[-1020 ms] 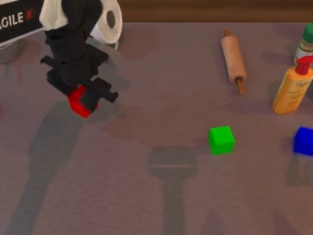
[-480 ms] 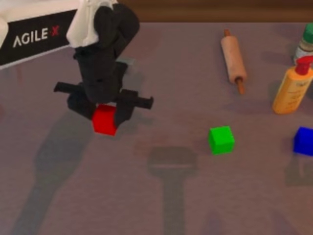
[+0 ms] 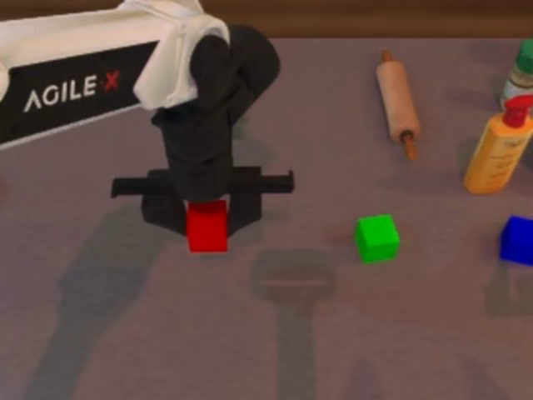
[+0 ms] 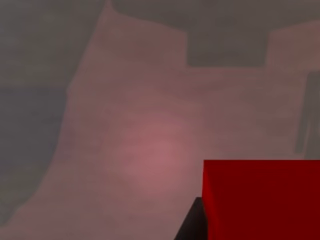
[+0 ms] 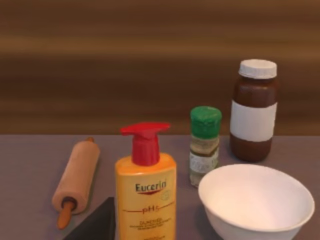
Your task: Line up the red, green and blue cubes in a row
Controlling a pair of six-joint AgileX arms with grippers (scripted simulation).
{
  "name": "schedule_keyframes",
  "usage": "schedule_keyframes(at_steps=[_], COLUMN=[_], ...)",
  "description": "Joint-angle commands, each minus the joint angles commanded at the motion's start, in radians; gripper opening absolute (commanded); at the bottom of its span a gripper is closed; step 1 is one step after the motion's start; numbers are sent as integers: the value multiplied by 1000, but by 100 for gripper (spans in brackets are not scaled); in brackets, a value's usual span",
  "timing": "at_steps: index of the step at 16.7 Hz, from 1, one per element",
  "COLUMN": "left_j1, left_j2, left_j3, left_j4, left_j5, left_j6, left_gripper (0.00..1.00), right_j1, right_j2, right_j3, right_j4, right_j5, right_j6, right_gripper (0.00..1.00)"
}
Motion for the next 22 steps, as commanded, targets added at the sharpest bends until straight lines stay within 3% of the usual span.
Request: schedule_keyframes(at_steps=[6, 12, 17, 22], left_j1=[3, 4, 3, 3], left_j2=[9, 79, 91, 91], left_j3=[-10, -140, -158, -158], left_j4=[17, 226, 250, 250], left_j5=[1, 1, 1, 1], left_j6=[2, 2, 3, 3], left_gripper=[0, 0, 0, 38], right_j1=[0, 0, 0, 0], right_j2=[0, 0, 0, 0], right_j3=[0, 0, 0, 0], right_j4=[0, 0, 0, 0], right_j5=[0, 0, 0, 0], right_j6=[0, 0, 0, 0], right_gripper=[100, 100, 100, 100])
